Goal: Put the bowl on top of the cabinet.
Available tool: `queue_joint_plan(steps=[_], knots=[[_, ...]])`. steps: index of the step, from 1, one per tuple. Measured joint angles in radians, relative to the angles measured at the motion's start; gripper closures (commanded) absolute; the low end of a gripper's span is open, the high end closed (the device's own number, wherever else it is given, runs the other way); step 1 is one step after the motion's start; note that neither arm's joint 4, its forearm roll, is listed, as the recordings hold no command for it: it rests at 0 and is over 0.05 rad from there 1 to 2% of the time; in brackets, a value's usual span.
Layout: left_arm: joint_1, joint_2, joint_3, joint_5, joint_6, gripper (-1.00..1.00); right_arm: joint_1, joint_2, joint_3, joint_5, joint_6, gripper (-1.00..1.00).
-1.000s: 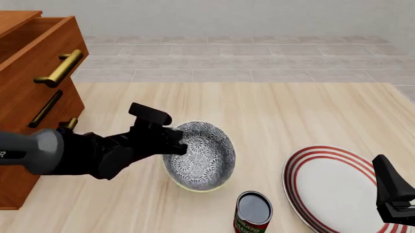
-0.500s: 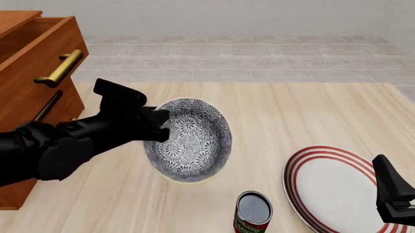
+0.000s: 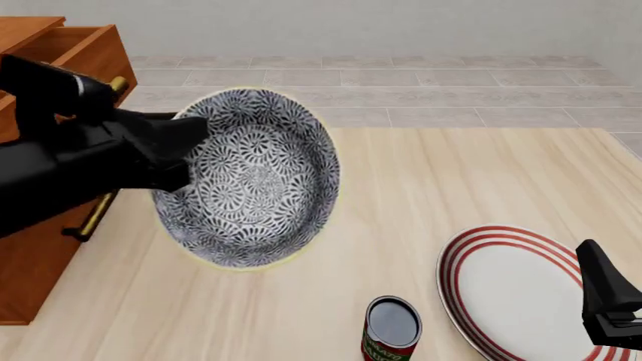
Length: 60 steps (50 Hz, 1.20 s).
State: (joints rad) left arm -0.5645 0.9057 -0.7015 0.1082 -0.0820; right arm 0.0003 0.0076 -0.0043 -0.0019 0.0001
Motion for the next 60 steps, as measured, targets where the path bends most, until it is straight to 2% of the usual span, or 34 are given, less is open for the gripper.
queue_joint_plan(steps=[10,23,45,60], knots=[[0.011,-0.116,-0.076,0.12,-0.027,1.0,0.0,0.0,0.0,0.0,0.0,-1.0],[0.03,-0.21,-0.253,0.299,0.009,1.0,0.0,0.0,0.0,0.0,0.0,-1.0],[0.162,-0.156,-0.509,0.492,-0.016,1.0,0.0,0.0,0.0,0.0,0.0,-1.0],[0.242,-0.153,-0.657,0.585,-0.035,1.0,0.0,0.0,0.0,0.0,0.0,-1.0]])
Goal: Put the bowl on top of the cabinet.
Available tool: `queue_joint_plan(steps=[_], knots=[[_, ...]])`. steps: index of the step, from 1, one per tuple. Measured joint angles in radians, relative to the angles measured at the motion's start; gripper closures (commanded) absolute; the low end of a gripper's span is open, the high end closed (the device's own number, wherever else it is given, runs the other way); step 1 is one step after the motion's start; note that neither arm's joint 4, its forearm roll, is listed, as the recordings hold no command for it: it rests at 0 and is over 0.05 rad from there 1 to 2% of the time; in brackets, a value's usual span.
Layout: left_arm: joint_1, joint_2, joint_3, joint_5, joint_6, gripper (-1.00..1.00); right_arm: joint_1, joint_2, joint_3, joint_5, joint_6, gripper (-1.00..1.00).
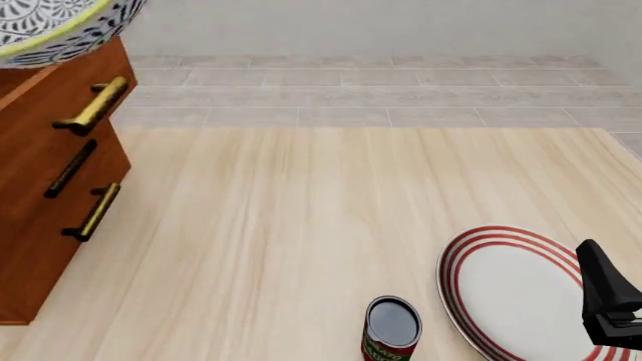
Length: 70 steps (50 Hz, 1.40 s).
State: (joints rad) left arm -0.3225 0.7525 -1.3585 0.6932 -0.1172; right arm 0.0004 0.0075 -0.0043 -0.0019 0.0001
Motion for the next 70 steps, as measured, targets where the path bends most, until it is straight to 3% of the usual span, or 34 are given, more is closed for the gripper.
queue_joint_plan(steps=[15,33,47,70], knots=[[0.06,-0.076,-0.061,0.053,-0.047,1.0,0.0,0.0,0.0,0.0,0.0,-1.0],[0.165,-0.119,0.02,0.002,-0.191,1.0,0.0,0.0,0.0,0.0,0.0,-1.0],[0.318,-0.104,0.111,-0.101,-0.329,1.0,0.002,0.009,0.001,-0.01,0.0,-1.0],[0.572,-0.037,0.159,-0.245,-0.419,1.0,0.003,-0.001,-0.036,0.037,-0.001,-1.0]])
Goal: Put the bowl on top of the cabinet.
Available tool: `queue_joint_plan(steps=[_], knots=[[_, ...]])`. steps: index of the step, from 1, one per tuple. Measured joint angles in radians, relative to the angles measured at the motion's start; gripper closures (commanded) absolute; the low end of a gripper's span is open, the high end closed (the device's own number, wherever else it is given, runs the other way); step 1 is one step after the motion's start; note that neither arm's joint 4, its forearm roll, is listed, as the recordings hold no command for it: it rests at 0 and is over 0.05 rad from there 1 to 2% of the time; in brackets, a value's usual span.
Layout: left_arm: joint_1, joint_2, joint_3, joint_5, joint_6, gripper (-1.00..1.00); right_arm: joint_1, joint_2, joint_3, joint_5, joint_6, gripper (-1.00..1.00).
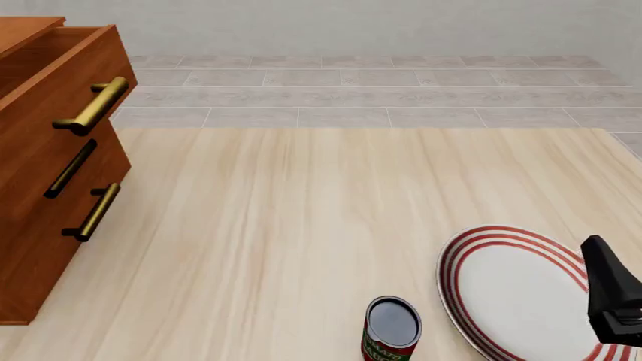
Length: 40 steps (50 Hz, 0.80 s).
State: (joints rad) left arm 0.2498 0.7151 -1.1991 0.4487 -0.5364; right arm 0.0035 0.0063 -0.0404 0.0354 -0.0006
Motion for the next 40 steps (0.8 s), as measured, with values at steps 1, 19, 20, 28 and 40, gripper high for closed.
queue_joint_plan(steps=[1,19,20,28,40], knots=[[0.009,0.003,0.003,-0.005,-0.005,1.0,0.0,-0.001,-0.003,0.003,0.0,-1.0],[0.143,0.065,0.103,-0.115,-0.076,1.0,0.001,-0.005,-0.041,0.046,0.0,-1.0],[0.147,0.069,0.108,-0.121,-0.08,1.0,0.001,-0.005,-0.042,0.047,0.0,-1.0],[0.181,0.098,0.133,-0.155,-0.104,1.0,0.001,-0.005,-0.045,0.051,0.001,-1.0],[0.231,0.132,0.146,-0.185,-0.121,1.0,0.001,-0.005,-0.043,0.048,0.001,-1.0]])
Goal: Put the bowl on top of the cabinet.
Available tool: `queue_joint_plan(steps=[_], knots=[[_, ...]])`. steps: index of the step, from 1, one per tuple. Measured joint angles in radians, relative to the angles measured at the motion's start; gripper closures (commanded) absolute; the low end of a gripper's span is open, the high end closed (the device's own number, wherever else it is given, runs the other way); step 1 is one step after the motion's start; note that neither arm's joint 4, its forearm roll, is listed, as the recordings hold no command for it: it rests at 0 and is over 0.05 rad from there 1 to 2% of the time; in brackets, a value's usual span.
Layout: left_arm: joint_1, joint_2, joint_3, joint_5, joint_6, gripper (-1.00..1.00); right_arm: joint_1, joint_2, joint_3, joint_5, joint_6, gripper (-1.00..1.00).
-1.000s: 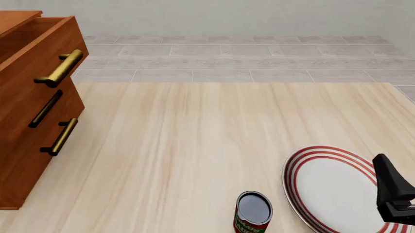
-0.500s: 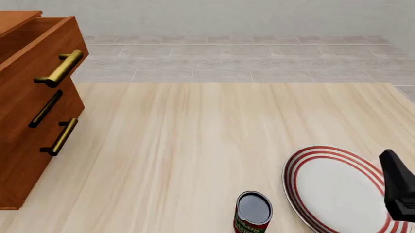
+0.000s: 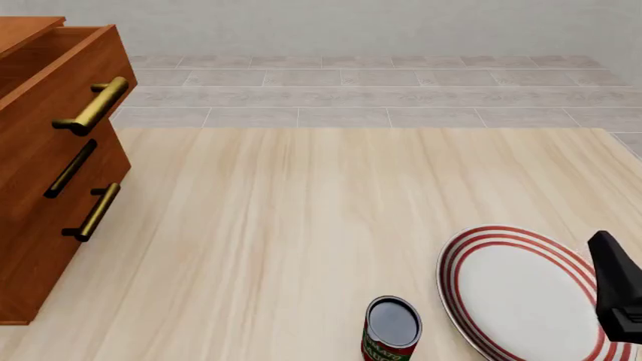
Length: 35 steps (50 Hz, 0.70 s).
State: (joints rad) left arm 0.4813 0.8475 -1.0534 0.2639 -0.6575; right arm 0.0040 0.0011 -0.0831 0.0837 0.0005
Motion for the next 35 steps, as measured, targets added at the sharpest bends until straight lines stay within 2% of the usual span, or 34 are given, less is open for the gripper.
queue_joint_plan(steps=[35], knots=[[0.092,0.063,-0.02,-0.028,-0.037,1.0,0.0,0.0,0.001,-0.001,0.0,-1.0]])
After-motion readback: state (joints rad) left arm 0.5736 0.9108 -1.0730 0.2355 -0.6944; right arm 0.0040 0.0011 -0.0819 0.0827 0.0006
